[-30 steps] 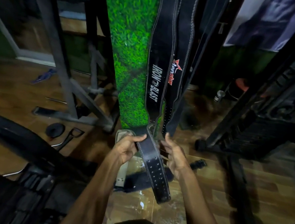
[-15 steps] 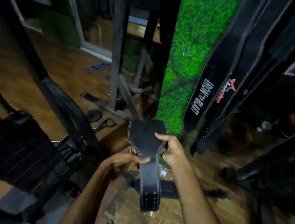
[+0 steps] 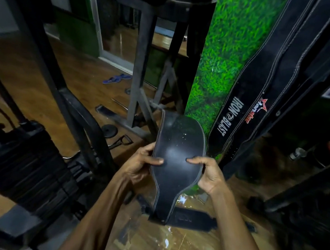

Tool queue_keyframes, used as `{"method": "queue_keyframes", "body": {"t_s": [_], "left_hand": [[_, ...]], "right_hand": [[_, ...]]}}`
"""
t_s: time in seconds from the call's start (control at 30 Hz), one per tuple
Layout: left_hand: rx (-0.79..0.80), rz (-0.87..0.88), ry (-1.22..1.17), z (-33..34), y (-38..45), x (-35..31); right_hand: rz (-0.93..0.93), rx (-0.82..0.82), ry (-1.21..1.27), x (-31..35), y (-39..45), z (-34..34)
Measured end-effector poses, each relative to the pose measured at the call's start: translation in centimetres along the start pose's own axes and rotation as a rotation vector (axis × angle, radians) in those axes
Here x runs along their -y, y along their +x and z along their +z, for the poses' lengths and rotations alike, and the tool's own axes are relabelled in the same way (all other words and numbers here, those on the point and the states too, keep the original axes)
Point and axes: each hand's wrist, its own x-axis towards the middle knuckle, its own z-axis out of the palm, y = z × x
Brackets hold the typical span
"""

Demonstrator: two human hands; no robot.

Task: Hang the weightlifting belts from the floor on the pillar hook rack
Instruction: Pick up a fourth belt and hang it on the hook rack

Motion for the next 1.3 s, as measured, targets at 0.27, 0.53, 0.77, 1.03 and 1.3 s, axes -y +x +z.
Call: {"method": "queue_keyframes", "body": {"t_s": [0.27,0.53,0.77,1.03,1.3], "left_hand": [[0.18,-0.109,-0.041,-4.6,-3.9,0.3],[-0.206,0.107,0.144,-0.4,0.5,-5.2],[-0.029,-0.032,0.362,-2.8,-0.6,-1.7],[-0.161,0.269,0.455,0.3,2.3,-7.3],[-0.16,0.327,0.661,-0.9,3.9,-2.8]], "right_hand": [[-0.022,0.088,-0.03,0.5,1.4,2.4],[0.026,-0.117,-0.126,-3.6,1.3,3.5],[-0.233,-0.169,-0.198,2.0,2.4,4.9],[-0.269,-0.065,-0.451,-1.0,3.5,5.4],[-0.252,-0.024,-0.512,2.3,4.4,5.0]]}}
